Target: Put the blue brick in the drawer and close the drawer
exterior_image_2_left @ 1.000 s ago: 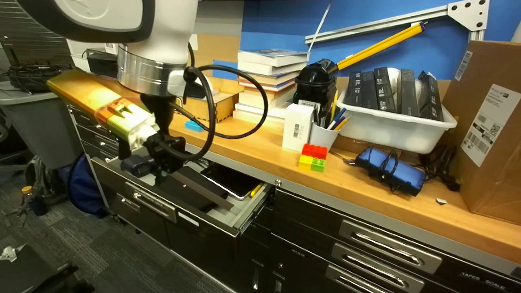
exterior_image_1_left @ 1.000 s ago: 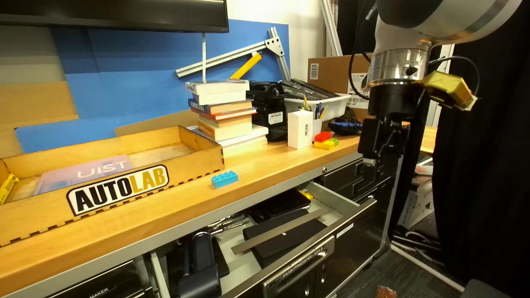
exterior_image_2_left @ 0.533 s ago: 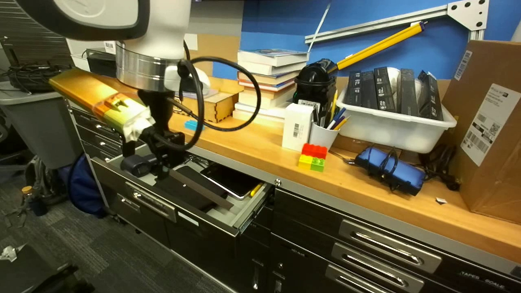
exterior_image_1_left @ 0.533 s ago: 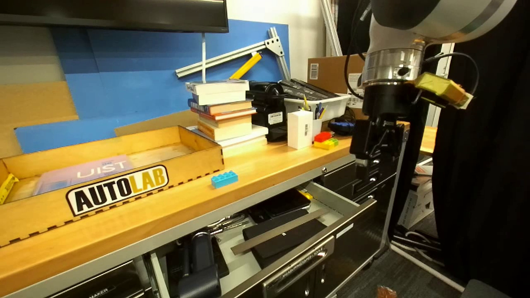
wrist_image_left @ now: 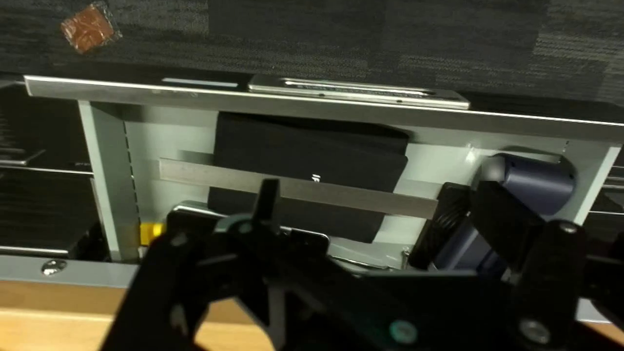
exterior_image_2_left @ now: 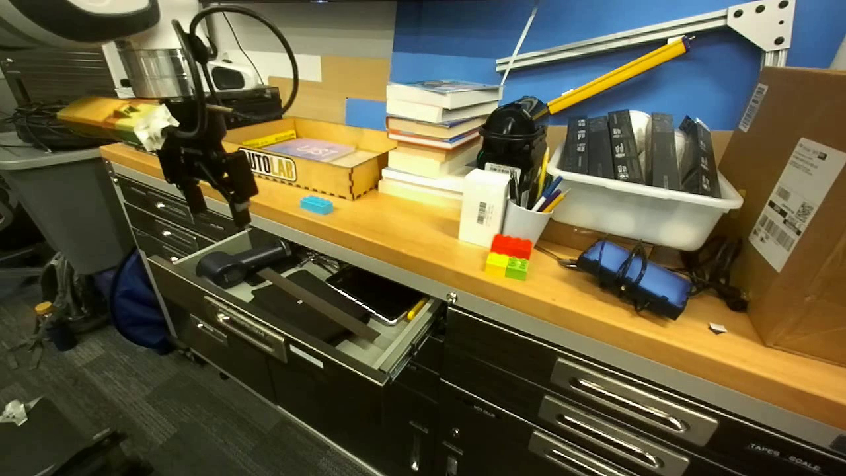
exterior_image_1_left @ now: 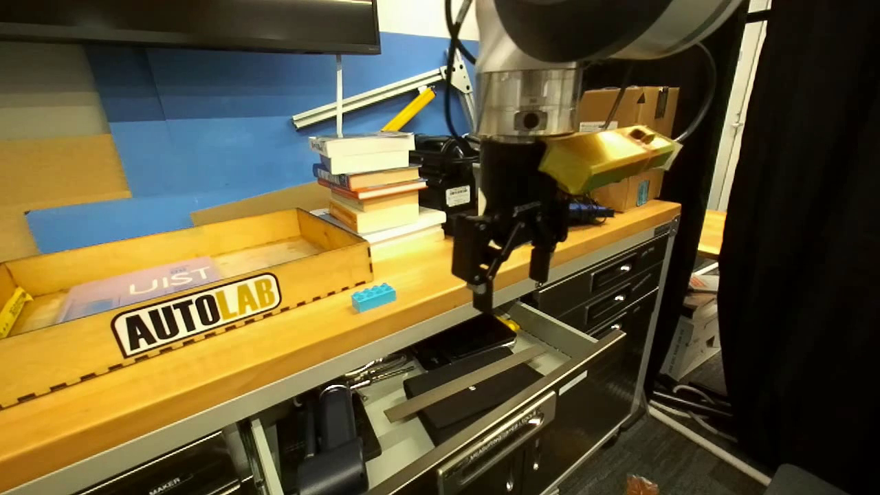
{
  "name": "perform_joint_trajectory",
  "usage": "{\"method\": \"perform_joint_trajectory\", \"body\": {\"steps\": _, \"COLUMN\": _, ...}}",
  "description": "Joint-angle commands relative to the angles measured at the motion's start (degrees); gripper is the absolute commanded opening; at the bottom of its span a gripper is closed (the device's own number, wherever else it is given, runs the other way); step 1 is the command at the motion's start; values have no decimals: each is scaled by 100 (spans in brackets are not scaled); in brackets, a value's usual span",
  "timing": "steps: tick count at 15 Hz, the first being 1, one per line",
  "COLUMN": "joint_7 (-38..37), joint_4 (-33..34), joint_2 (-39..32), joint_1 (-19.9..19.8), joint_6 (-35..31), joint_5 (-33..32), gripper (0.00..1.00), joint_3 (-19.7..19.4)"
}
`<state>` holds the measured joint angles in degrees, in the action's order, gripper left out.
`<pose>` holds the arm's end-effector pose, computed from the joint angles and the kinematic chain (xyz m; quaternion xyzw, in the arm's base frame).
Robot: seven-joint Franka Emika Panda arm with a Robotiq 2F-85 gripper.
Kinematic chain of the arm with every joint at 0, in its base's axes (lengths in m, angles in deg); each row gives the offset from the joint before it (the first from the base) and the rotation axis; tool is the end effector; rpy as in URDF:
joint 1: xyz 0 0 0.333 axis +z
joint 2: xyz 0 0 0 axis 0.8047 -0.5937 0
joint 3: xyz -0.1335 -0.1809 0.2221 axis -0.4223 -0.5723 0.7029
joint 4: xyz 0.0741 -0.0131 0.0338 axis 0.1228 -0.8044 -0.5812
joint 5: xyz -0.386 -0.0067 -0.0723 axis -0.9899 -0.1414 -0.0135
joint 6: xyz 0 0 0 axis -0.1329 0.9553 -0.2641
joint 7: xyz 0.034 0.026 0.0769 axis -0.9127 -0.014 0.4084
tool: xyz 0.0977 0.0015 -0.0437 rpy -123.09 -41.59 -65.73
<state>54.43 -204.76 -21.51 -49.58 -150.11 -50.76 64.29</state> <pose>0.4052 0.0980 0.4303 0.9971 0.0612 0.0374 0.0270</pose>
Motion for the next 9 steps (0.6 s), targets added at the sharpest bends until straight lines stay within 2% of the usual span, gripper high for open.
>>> {"method": "perform_joint_trajectory", "body": {"steps": 1, "joint_7": -722, "joint_4": 529, "joint_2": -727, "joint_1": 136, "joint_6": -415, "joint_5": -277, "gripper": 100, "joint_3": 418}}
{"method": "perform_joint_trajectory", "body": {"steps": 5, "joint_7": -1428, "joint_4": 934, "joint_2": -1454, "joint_1": 182, "joint_6": -1121, "joint_5": -767, "gripper": 100, "joint_3": 728}}
{"method": "perform_joint_trajectory", "body": {"steps": 9, "joint_7": -2227, "joint_4": 1430, "joint_2": -2141, "joint_1": 216, "joint_6": -1693, "joint_5": -1266, "gripper": 100, "joint_3": 717}}
